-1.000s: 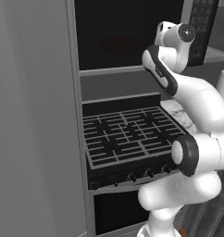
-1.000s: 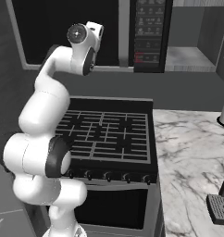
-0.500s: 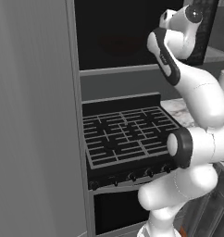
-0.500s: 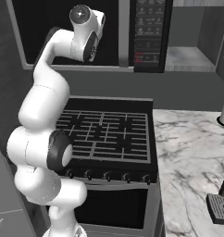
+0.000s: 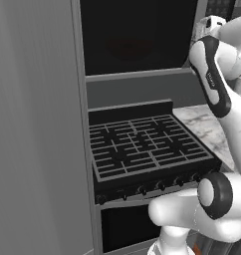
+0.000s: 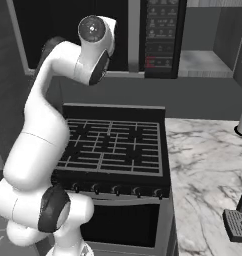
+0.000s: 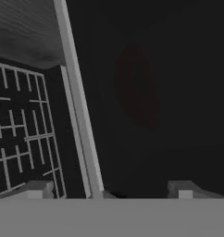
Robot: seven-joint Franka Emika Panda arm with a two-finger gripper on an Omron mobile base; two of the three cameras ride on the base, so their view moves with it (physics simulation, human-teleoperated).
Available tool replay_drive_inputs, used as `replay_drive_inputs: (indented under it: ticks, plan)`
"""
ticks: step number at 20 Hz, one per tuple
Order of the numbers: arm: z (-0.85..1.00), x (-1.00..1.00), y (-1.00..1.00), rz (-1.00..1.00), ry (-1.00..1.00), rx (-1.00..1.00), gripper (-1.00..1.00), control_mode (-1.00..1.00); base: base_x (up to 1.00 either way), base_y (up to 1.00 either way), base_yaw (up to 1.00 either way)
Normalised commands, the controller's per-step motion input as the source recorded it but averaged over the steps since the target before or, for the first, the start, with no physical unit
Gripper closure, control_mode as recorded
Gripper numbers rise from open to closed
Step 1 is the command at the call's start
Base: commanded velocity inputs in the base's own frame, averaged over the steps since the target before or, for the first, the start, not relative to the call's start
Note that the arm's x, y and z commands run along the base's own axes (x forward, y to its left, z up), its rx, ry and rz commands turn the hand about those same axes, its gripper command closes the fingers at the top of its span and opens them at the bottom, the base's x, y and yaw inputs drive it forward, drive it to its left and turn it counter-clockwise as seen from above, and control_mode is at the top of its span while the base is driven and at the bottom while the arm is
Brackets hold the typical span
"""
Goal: Pick the sweet potato from the sink and place it in the bowl. Then pick the bowl and place it in the microwave. Then close the microwave door and press the start button.
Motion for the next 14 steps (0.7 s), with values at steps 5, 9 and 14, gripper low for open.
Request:
replay_drive_inputs:
  ticks: [5,9,14]
  plan:
    - [-0.43,-0.36,-0.97,0.07,-0.21,0.01,-1.00,-1.00,0.00,0.00,0.00]
    - [0.00,0.09,-1.00,0.03,-0.19,0.03,-1.00,-1.00,0.00,0.00,0.00]
    - [-0.02,0.31,-0.65,0.02,-0.14,0.00,-1.00,-1.00,0.00,0.00,0.00]
